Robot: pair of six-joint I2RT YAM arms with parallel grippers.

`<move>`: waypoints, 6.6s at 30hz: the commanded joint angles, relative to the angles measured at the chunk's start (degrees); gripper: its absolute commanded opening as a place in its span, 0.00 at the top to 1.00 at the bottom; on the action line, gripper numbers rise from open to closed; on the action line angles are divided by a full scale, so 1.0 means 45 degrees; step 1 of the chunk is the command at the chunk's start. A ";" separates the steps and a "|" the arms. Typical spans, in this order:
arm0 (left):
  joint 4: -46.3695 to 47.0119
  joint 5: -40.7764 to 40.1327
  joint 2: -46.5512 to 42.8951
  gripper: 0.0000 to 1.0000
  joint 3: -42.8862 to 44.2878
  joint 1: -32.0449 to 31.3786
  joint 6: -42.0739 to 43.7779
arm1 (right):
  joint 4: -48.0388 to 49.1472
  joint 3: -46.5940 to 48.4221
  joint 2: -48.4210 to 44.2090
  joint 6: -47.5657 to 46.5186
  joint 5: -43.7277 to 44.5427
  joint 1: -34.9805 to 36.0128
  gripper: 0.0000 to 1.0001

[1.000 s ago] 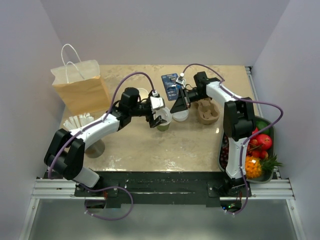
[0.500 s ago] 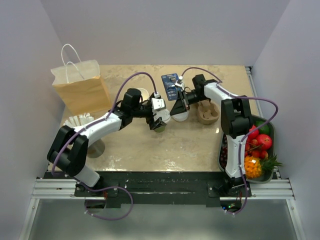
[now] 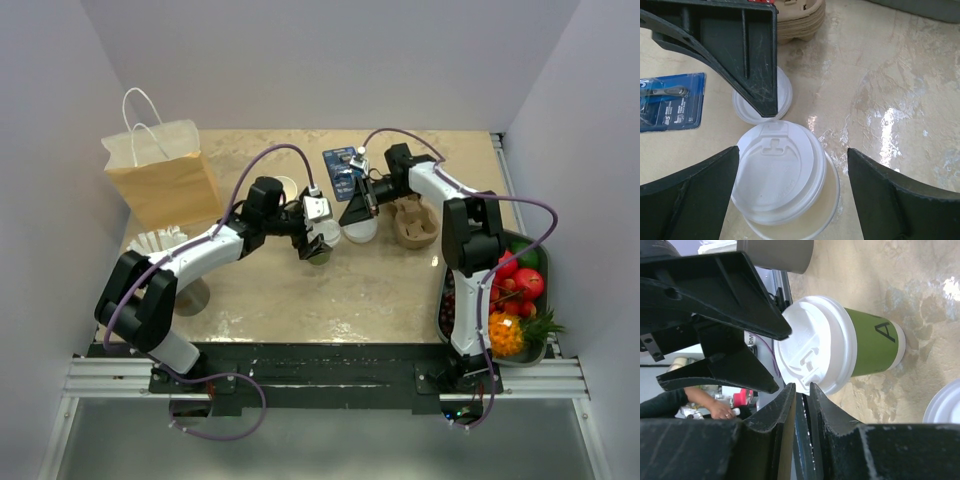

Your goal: Pack the takeout coffee

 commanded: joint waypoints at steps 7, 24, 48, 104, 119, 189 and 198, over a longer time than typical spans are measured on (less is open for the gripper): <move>-0.0095 0.0548 -0.0517 0.02 0.0571 -0.0058 0.0106 | -0.0386 0.1813 -0.0173 -0.1174 0.0830 -0.0161 0.77; -0.2593 0.0410 -0.2256 0.00 -0.0132 0.0547 0.2640 | 0.2817 0.1523 -0.0818 -0.0044 0.6594 0.0443 0.77; -0.4198 0.0977 -0.1826 0.00 -0.0248 0.0567 0.5868 | 0.2016 0.0742 -0.1774 -0.1020 0.7259 0.1889 0.78; -0.3982 0.0997 -0.1787 0.04 -0.0620 0.0547 0.5673 | 0.1606 -0.0157 -0.3220 -0.1508 0.9290 0.2143 0.78; -0.4119 0.0879 -0.1728 0.04 -0.0678 0.0547 0.5535 | 0.1410 -0.0450 -0.3357 -0.1743 0.8919 0.2515 0.78; -0.5252 -0.0156 -0.3993 0.11 -0.2339 0.0567 0.5575 | 0.1118 0.0194 -0.3962 -0.1470 0.9720 0.4272 0.76; -0.5310 0.0000 -0.3897 0.11 -0.2339 0.0547 0.5633 | 0.1176 0.0195 -0.4099 -0.1451 0.9681 0.4292 0.76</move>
